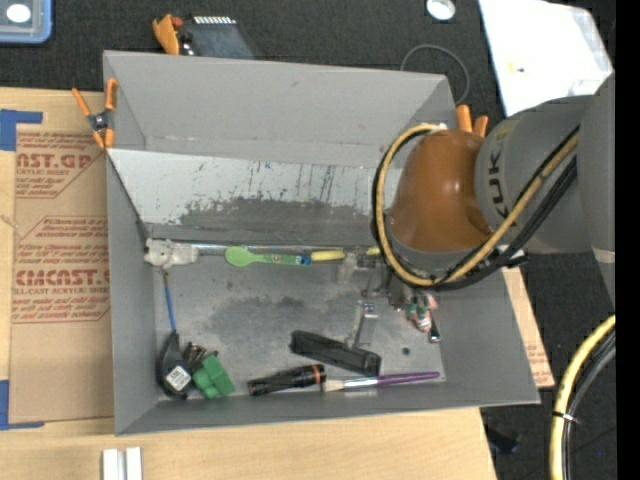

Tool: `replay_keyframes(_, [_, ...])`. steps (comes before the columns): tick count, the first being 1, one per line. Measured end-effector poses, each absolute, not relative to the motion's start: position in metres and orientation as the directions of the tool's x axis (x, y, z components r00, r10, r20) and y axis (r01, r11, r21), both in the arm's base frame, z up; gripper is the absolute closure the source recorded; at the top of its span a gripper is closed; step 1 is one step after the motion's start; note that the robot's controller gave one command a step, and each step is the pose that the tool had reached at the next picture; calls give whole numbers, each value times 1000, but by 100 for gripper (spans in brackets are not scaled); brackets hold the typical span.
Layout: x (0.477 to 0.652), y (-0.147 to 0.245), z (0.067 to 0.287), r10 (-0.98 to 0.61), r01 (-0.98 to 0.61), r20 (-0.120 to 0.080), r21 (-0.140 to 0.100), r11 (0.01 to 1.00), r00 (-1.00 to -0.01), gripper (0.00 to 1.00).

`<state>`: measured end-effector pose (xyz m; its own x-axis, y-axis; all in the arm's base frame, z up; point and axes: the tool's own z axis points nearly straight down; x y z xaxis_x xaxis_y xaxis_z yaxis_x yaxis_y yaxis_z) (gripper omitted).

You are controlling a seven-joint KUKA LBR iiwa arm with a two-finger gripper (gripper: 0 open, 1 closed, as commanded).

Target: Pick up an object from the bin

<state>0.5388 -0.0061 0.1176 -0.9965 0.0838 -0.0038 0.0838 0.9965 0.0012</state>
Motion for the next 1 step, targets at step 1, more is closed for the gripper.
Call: replay_keyframes(1, [498, 4, 67, 102, 102, -7, -1, 995, -995, 0])
